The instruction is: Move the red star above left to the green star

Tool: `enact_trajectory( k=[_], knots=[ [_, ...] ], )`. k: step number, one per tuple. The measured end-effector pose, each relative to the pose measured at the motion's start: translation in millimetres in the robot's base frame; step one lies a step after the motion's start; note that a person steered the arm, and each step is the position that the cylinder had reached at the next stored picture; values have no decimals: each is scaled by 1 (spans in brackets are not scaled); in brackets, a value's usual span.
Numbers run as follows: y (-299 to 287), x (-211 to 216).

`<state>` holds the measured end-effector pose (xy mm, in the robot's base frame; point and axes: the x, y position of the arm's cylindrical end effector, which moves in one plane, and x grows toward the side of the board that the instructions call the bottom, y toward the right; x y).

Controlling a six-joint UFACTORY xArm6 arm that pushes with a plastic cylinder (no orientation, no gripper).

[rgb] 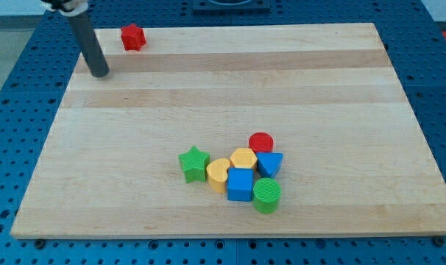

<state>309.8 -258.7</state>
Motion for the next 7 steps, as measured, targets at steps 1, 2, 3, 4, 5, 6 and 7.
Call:
enact_trajectory(
  k=[1,2,3,4,5,6,7],
  knots=[
    [-17,-34],
    [-17,-72],
    [-7,-99],
    [26,-110],
    [59,-112],
    [76,-109],
    [79,-93]
  ],
)
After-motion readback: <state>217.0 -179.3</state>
